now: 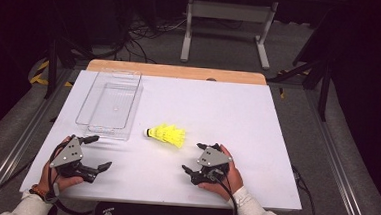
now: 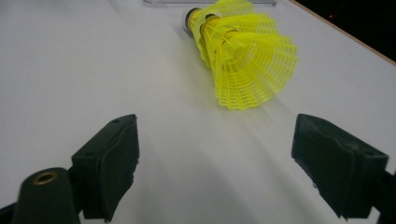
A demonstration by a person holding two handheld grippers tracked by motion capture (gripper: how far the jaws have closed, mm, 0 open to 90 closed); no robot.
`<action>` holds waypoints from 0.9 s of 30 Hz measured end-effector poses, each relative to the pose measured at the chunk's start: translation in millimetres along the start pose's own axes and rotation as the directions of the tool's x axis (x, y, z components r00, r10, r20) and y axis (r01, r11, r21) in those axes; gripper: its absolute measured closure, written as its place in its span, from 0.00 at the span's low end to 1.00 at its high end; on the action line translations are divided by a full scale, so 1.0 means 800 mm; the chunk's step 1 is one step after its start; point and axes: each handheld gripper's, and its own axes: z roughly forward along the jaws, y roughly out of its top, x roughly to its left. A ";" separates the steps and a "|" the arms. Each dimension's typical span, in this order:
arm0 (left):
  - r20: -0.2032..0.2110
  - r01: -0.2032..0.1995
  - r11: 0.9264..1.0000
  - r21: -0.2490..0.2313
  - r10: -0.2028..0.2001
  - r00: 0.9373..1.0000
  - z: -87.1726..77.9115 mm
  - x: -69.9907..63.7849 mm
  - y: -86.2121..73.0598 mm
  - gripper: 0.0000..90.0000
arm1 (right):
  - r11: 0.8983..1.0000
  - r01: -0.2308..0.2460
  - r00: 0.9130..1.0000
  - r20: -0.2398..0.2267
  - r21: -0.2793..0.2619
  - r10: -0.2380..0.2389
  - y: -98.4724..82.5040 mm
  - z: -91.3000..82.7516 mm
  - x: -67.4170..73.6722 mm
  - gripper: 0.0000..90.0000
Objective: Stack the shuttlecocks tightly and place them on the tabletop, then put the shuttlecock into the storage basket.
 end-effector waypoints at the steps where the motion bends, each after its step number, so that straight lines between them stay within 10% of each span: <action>1: 0.002 0.003 1.000 0.002 -0.003 1.000 0.001 0.000 0.000 0.06 | 1.000 0.000 1.000 0.000 0.001 0.000 0.000 0.000 0.000 0.18; 27: -0.021 0.028 0.999 -0.016 -0.028 0.999 -0.017 -0.001 -0.008 0.06 | 1.000 -0.025 1.000 -0.002 -0.002 0.025 0.009 0.016 -0.014 0.18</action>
